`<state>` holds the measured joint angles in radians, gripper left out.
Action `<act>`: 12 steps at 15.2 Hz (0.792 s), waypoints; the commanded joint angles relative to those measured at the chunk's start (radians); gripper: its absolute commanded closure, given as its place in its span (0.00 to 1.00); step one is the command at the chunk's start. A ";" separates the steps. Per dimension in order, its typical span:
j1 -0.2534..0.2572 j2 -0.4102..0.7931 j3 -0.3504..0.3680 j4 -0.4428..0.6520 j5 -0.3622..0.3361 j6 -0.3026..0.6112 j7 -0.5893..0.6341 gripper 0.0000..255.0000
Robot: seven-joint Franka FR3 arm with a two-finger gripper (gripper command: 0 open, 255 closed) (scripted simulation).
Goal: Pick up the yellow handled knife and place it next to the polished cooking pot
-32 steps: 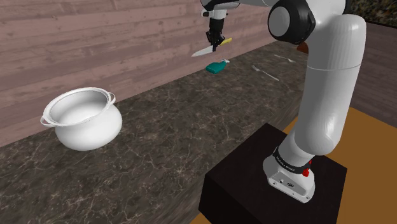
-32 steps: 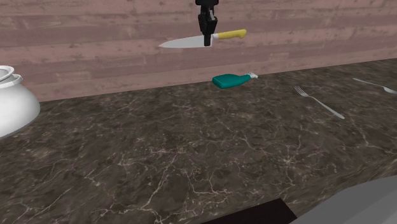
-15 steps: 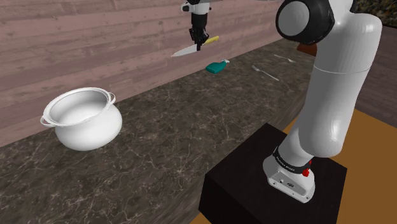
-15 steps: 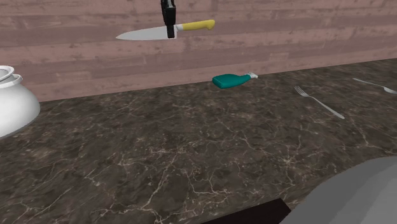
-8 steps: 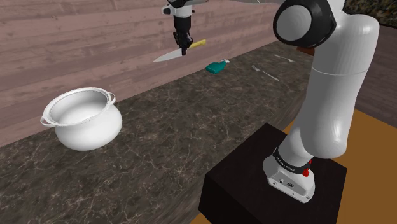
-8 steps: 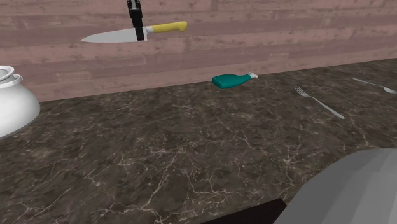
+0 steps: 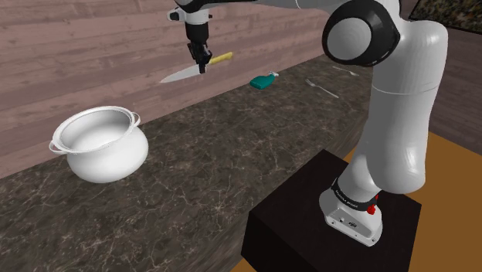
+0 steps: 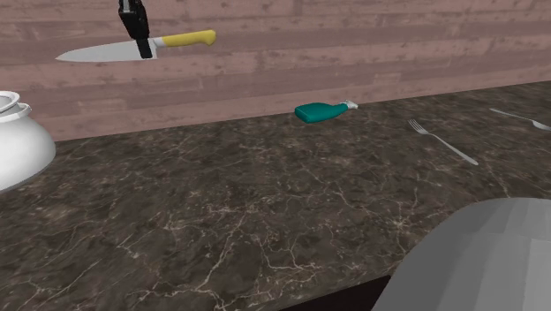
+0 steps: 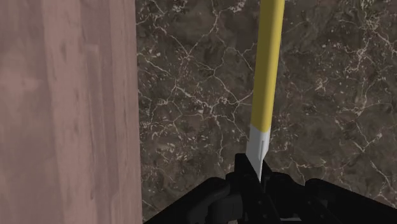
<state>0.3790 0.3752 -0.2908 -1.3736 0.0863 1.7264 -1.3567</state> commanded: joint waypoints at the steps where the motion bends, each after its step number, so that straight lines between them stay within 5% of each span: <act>1: 0.024 0.025 0.014 0.038 0.002 -0.012 0.041 1.00; 4: 0.061 0.089 0.036 0.137 0.008 -0.048 0.107 1.00; 12: 0.069 0.083 0.037 0.020 0.008 0.063 0.106 1.00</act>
<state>0.4473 0.4569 -0.2540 -1.3398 0.0941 1.7730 -1.2508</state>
